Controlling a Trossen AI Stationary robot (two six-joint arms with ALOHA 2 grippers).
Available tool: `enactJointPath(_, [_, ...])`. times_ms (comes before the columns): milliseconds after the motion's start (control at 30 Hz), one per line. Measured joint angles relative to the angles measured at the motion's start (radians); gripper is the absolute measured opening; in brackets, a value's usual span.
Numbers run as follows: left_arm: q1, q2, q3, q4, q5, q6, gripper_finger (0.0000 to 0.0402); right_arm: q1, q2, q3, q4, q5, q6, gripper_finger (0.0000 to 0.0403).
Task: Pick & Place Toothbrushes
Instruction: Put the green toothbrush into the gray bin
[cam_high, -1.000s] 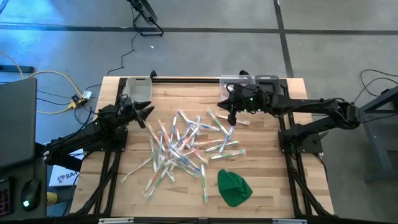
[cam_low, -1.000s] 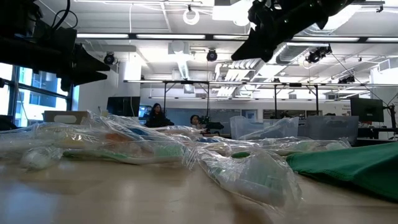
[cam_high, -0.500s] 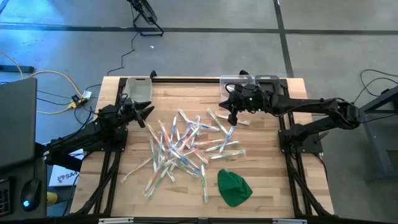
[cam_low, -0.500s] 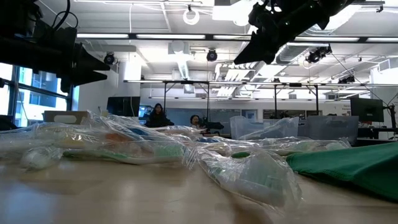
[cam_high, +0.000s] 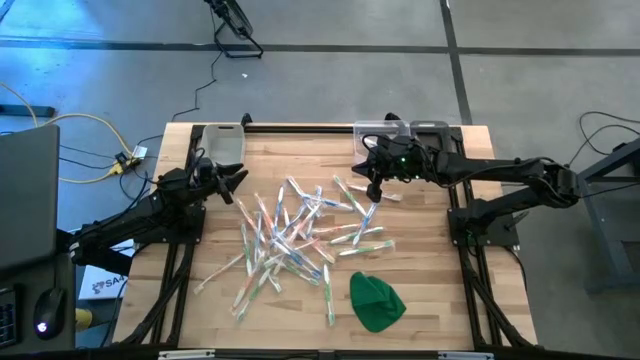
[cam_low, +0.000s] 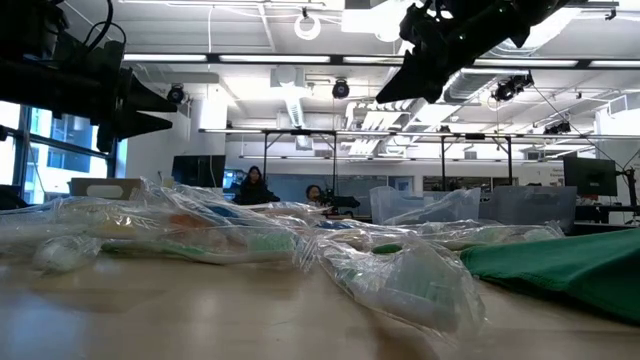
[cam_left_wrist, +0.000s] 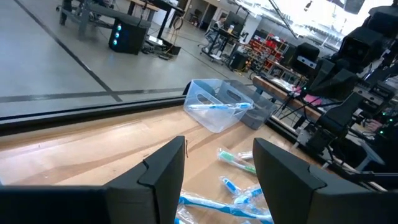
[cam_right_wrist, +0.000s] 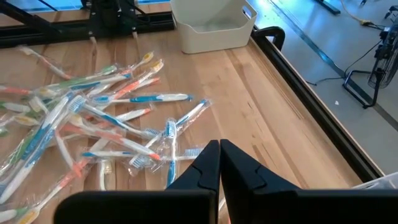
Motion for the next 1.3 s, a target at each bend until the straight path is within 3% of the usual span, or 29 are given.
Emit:
enactJointPath(367, [0.000,0.000,0.000,0.000,0.000,0.084,0.0187,0.000,0.002,0.000,0.000,0.000,0.118,0.0003])
enactJointPath(1100, [0.000,0.000,0.002,-0.018,0.001,0.091,0.0187,0.001,0.003,0.000,-0.140,0.002,0.309,0.0003])
enactJointPath(1300, [0.000,0.000,0.002,-0.019,0.001,0.091,0.0187,0.026,0.003,0.000,-0.159,0.132,0.281,0.0004])
